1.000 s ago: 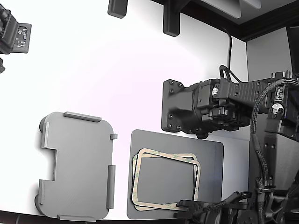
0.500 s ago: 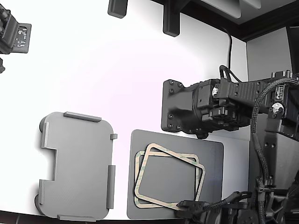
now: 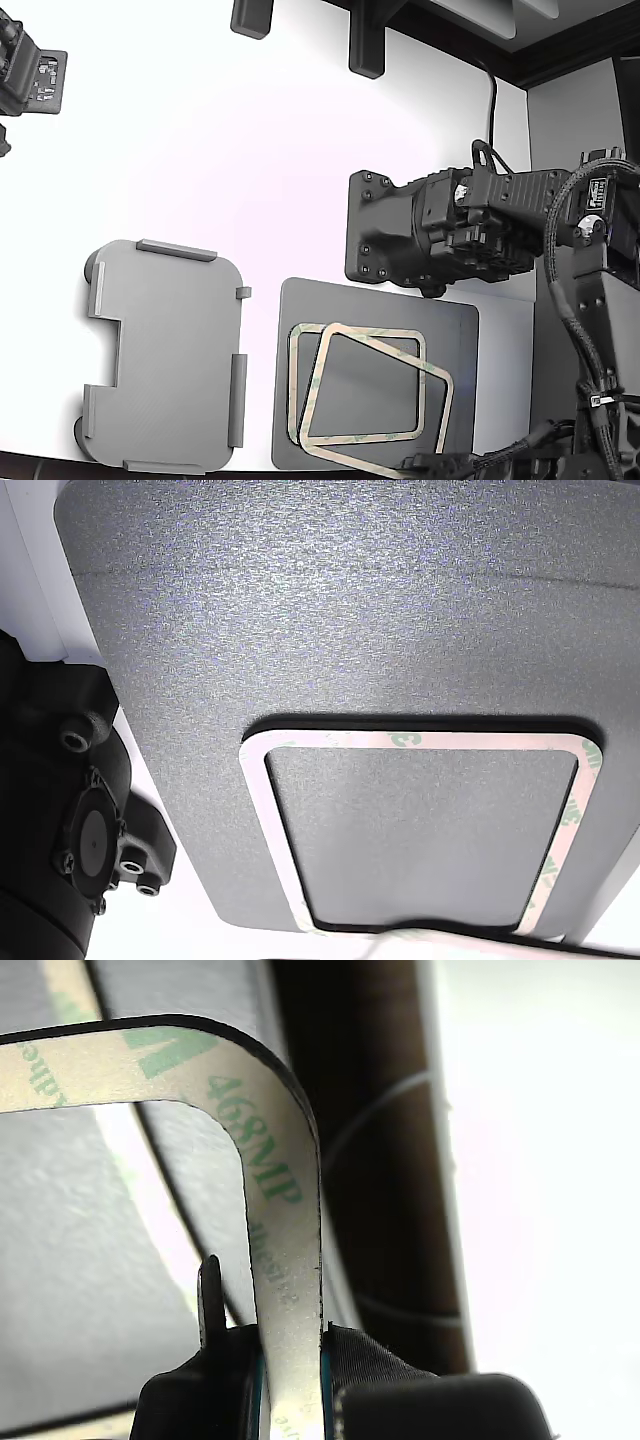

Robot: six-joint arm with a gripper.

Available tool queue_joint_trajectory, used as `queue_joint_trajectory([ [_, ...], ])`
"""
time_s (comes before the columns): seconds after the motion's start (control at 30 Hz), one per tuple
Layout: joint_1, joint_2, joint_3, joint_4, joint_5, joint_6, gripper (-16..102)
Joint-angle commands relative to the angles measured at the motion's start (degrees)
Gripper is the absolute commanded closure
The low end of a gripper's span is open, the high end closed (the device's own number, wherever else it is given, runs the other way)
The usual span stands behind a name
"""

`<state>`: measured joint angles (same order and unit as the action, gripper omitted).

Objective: Grab top frame and put it into gray box.

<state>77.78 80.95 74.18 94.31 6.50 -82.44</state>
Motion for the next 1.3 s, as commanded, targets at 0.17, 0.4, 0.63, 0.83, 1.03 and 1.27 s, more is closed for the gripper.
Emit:
queue_joint_trajectory([
  [0.17, -11.51, 1.67, -14.33, 0.53, 2.37, 17.58, 97],
  [0.4, -16.17, 6.15, -12.57, 0.53, 9.76, 56.69, 97],
  [0.63, -23.99, 13.80, -6.68, 0.53, 10.81, 90.00, 97],
  [0.83, -33.49, 15.38, -5.01, -0.09, 9.49, 108.81, 100],
  [1.03, -44.65, 11.87, -6.86, 0.44, 4.04, 121.20, 99],
  [1.27, -45.62, 9.32, -5.62, 0.53, 13.89, 161.81, 100],
])
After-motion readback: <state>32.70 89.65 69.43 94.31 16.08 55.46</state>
